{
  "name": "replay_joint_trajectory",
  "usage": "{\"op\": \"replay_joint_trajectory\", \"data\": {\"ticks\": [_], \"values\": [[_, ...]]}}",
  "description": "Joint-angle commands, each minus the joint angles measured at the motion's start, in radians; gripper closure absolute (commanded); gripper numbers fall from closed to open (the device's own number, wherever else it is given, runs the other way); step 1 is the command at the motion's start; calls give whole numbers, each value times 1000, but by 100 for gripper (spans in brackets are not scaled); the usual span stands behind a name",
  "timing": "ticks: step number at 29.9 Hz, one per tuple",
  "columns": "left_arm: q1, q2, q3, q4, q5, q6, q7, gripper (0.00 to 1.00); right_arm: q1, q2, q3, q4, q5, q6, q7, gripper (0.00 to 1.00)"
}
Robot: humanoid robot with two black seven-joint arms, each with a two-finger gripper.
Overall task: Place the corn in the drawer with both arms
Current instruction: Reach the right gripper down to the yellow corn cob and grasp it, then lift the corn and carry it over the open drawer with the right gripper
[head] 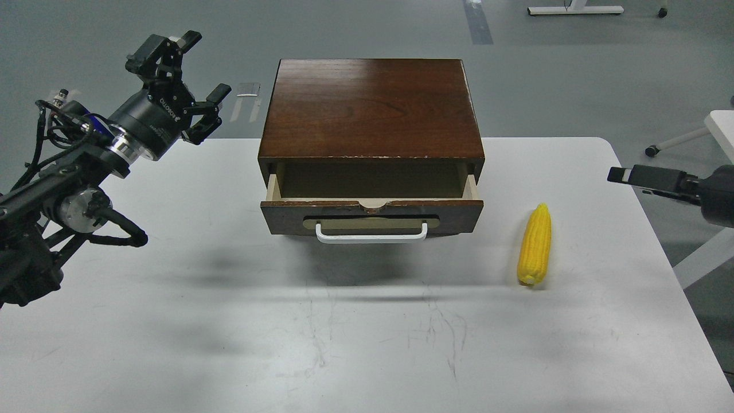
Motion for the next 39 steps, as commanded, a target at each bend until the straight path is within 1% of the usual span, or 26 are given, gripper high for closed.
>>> {"op": "replay_joint_trajectory", "data": {"ticks": [1, 2, 4, 7, 11, 18, 32, 34, 37, 38, 39], "values": [[-1, -6, 0, -3, 1, -2, 0, 1, 127, 69, -192, -90, -8, 0, -3, 0], [-1, -7, 0, -3, 1, -2, 0, 1, 159, 106, -247, -121, -6, 1, -8, 0], [-1, -7, -2, -8, 2, -2, 0, 1, 179, 171, -296, -162, -6, 1, -17, 0], [-3, -9, -2, -9, 2, -2, 0, 1, 176, 248, -322, -204, 11, 6, -40, 0], [-3, -9, -12, -9, 2, -3, 0, 1, 153, 285, -329, -253, 29, 20, -63, 0], [-1, -12, -13, -9, 4, -3, 0, 1, 119, 356, -329, -293, 63, 20, -85, 0], [-3, -10, -13, -9, 4, -3, 0, 1, 102, 454, -326, -357, 101, 18, -99, 0], [-3, -9, -14, -9, 4, -3, 0, 2, 101, 468, -327, -360, 101, 18, -100, 2], [-3, -7, -13, -9, 4, -3, 0, 1, 99, 473, -327, -360, 101, 21, -100, 13], [-3, -7, -14, -9, 4, -3, 0, 1, 99, 473, -327, -360, 101, 23, -100, 18], [-3, -6, -14, -9, 4, -3, 0, 1, 99, 473, -329, -360, 101, 25, -100, 32]]}}
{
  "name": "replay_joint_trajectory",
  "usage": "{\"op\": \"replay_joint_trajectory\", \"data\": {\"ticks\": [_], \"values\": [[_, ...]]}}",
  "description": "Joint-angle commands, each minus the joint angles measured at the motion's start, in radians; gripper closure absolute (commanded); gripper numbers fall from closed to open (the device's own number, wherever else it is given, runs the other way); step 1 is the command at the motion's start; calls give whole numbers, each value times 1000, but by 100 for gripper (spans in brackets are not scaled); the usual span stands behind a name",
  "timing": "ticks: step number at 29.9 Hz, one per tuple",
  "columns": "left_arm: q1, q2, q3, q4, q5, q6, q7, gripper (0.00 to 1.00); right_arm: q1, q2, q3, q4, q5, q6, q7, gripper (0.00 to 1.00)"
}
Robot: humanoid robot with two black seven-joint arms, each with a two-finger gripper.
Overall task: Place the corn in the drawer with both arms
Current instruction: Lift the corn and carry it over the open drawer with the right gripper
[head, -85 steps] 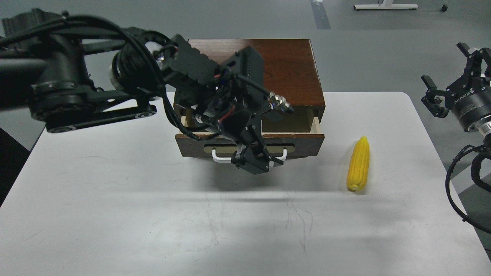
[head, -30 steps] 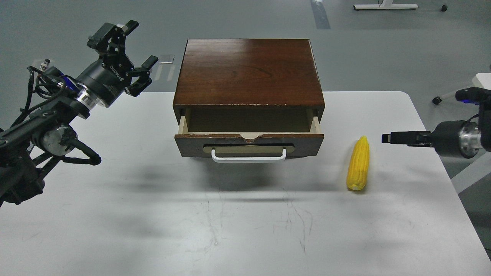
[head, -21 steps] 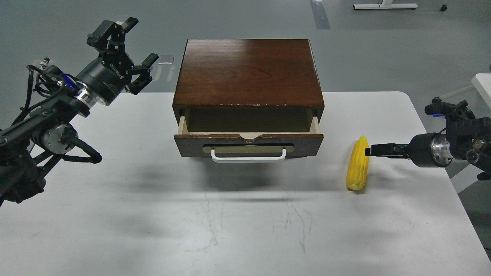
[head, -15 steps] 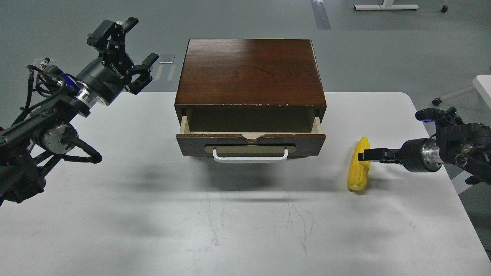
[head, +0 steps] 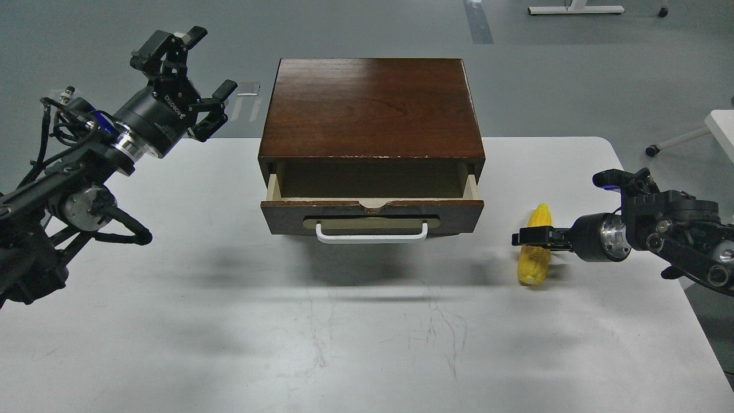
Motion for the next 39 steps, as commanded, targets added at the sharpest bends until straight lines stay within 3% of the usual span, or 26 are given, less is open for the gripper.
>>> {"op": "replay_joint_trajectory", "data": {"ticks": [1, 3, 7, 15, 20, 26, 29, 33, 39], "values": [[-1, 2, -1, 0, 0, 0, 0, 1, 0, 0, -3, 0, 0, 6, 0, 43], [-1, 0, -1, 0, 0, 0, 0, 1, 0, -4, -3, 1, 0, 6, -3, 87], [-1, -1, 1, 0, 0, 0, 0, 2, -3, -7, -3, 3, 0, 6, -8, 100], [-1, 0, -1, 0, 0, -1, 0, 1, 13, -58, 23, 24, 6, 6, -6, 100], [-10, -1, 1, -1, 0, -1, 0, 1, 188, -176, 68, 130, 3, 6, 1, 100], [-11, -1, 2, -1, 0, -3, 0, 2, 429, -205, 51, 196, -15, 6, 6, 100], [-11, 0, 2, -1, 0, -3, 0, 1, 599, -170, -42, 239, -69, 6, 9, 100], [-13, 0, 1, -1, 0, -1, 0, 1, 808, -23, -194, 268, -129, 6, 44, 100], [-16, 3, 1, -3, 2, -1, 0, 1, 928, 135, -288, 389, -342, 6, 142, 100]]}}
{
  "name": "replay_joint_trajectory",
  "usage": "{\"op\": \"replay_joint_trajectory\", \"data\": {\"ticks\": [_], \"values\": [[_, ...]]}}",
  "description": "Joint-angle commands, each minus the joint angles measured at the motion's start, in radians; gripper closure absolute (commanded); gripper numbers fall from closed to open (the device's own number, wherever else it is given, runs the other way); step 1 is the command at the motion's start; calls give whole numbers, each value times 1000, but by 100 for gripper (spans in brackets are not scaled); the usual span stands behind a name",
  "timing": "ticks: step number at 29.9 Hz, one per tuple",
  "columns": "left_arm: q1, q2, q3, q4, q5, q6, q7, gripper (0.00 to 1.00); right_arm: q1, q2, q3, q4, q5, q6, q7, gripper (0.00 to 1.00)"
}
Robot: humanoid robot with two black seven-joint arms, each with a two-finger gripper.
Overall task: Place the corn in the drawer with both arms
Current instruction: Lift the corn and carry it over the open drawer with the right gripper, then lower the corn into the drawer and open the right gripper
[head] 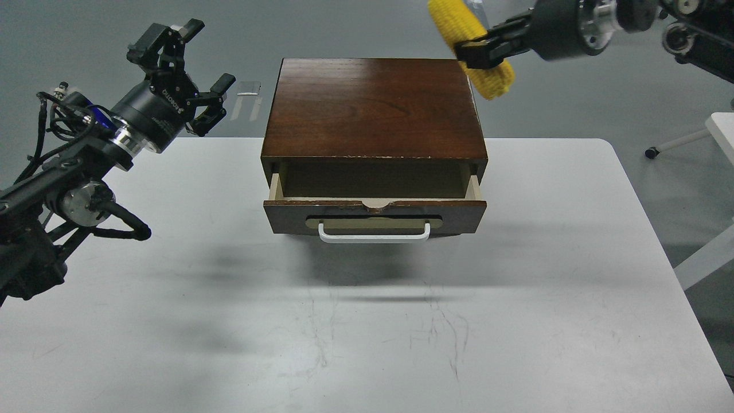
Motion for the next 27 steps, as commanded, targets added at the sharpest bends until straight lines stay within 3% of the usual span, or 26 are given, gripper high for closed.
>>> {"op": "replay_joint_trajectory", "data": {"ticks": [1, 8, 9, 21, 27], "values": [[-1, 4, 0, -1, 1, 0, 0, 1, 44, 64, -38, 79, -156, 0, 71, 100], [-1, 7, 0, -2, 0, -1, 0, 1, 65, 55, -71, 257, -362, -12, 119, 100], [-1, 8, 0, -2, 0, -1, 0, 1, 58, 62, -89, 257, -407, -44, 142, 100], [-1, 21, -2, -2, 0, -1, 0, 2, -18, 92, -109, 208, -561, -170, 143, 100], [-1, 25, -2, -2, 0, -1, 0, 1, -58, 111, -109, 150, -566, -179, 143, 100]]}}
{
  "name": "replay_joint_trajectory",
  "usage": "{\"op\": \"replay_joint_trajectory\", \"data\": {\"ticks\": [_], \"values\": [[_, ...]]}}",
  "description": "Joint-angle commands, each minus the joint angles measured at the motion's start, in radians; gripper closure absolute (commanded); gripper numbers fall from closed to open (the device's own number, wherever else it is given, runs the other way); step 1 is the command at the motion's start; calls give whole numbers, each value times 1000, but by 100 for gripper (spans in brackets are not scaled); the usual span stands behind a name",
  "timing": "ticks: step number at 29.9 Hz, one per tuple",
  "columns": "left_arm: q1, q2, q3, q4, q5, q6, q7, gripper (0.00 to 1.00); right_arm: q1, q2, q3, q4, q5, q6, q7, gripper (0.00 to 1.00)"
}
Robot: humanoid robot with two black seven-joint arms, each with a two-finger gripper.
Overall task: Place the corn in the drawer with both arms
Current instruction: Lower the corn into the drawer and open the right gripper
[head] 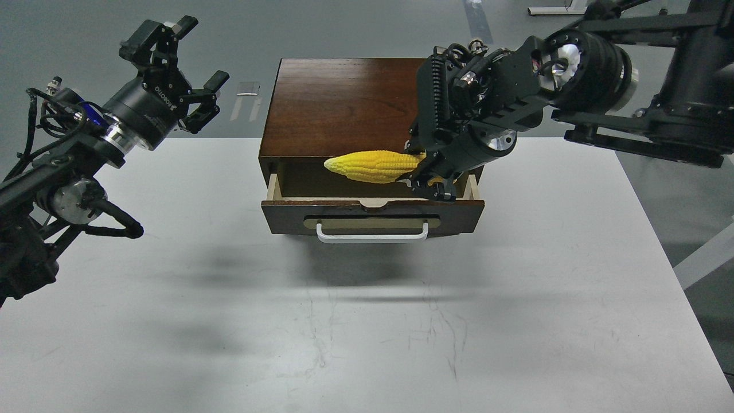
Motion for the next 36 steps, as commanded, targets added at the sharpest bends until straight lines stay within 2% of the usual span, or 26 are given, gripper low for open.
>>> {"op": "replay_joint_trajectory", "data": {"ticks": [1, 13, 30, 36], "values": [[0, 3, 0, -1, 0, 0, 0, 2, -28, 18, 1, -33, 0, -2, 0, 100], [0, 4, 0, -1, 0, 0, 0, 1, -75, 59, 4, -103, 6, -3, 0, 100], [0, 4, 0, -1, 0, 0, 0, 1, -88, 59, 5, -100, 8, -5, 0, 100], [0, 4, 0, -1, 0, -14, 0, 1, -88, 61, 7, -100, 8, -6, 0, 91]]}}
